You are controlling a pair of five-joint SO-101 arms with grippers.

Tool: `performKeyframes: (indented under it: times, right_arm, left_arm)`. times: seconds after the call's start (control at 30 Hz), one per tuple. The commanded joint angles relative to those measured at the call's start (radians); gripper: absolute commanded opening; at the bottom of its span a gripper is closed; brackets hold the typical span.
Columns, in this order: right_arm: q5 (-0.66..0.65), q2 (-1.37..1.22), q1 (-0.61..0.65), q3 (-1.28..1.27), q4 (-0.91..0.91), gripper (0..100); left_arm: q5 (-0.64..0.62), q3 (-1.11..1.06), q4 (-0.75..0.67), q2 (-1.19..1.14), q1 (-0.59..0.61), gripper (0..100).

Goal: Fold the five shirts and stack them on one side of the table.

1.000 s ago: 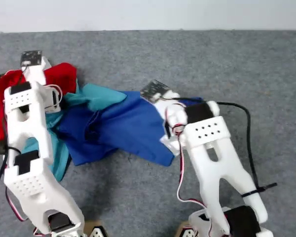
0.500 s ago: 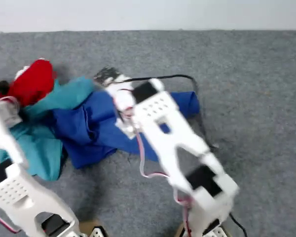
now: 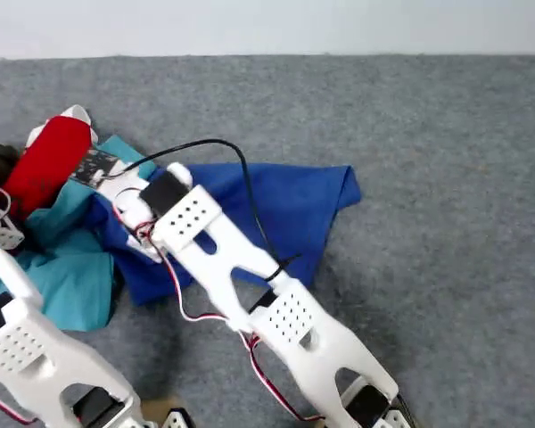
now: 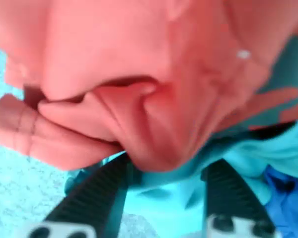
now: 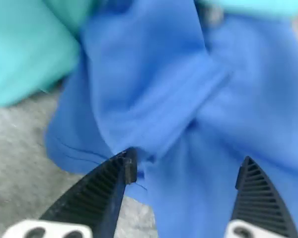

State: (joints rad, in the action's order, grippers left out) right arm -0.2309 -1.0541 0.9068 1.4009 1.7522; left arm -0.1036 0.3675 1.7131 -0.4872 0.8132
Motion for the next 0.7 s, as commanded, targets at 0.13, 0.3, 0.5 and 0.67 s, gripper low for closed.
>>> performKeyframes:
  times: [0.13,0.3,0.5,0.67]
  right_arm:
    - [0.011,-0.028,0.027,0.075,0.027,32.9]
    - [0.009,-0.120,0.013,0.075,-0.048,32.8]
    - [-0.005,-0.170,-0.025,0.075,-0.087,27.6]
    - [-0.055,-0.170,-0.035,0.133,-0.087,0.0]
  left_arm:
    - [-0.025,0.088,0.040,0.071,-0.103,20]
    - [-0.092,0.079,0.040,0.167,-0.175,20]
    - [-0.107,0.077,0.040,0.344,-0.242,20]
    - [-0.107,0.035,0.040,0.463,-0.302,20]
